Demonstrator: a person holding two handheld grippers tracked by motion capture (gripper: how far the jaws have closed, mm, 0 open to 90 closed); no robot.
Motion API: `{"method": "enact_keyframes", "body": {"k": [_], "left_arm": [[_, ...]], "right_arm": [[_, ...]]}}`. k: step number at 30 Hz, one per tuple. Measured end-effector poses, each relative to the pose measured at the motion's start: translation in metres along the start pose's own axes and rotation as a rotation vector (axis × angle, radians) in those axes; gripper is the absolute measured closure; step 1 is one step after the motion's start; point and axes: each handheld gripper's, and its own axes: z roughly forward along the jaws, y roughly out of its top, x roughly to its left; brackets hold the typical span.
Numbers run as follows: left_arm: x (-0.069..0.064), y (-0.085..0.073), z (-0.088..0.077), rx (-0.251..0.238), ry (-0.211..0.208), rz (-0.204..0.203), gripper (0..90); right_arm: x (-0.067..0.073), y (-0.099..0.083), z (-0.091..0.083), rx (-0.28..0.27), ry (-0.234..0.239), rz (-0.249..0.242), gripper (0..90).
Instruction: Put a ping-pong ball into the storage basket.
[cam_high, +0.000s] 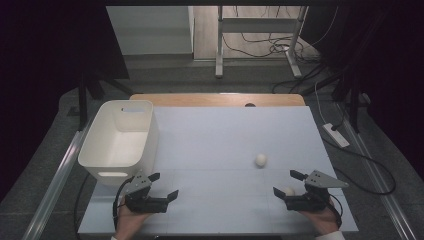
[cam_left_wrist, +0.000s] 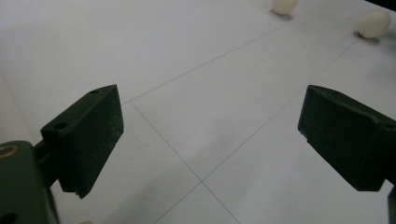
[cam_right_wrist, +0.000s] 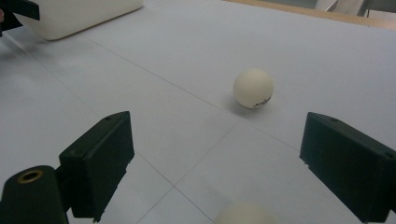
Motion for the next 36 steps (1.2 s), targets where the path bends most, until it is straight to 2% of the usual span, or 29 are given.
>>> {"method": "enact_keyframes", "body": {"k": [13,19,21,29,33,36], "left_arm": [[-0.003,0.005,-0.001,-0.002,-0.007,-0.007,8.4],[-0.008,0.009,0.002,0.007,-0.007,0.011,8.6],[-0.008,0.01,0.002,0.004,-0.009,0.006,8.7],[-0.014,0.016,0.0,0.009,0.027,0.032,9.1],[-0.015,0.019,0.004,0.012,0.019,0.022,9.1],[-0.016,0.021,0.007,0.019,0.026,0.03,9.1]], "right_arm": [[-0.001,-0.002,0.001,0.005,-0.005,-0.003,9.8],[-0.002,-0.003,0.0,0.003,-0.002,-0.007,10.0],[-0.003,-0.003,0.0,0.002,0.002,-0.008,10.0],[-0.003,-0.002,0.002,-0.009,0.016,-0.017,10.1],[-0.002,-0.002,0.002,-0.011,0.016,-0.02,10.2],[-0.003,-0.002,0.001,-0.011,0.014,-0.021,10.2]]}}
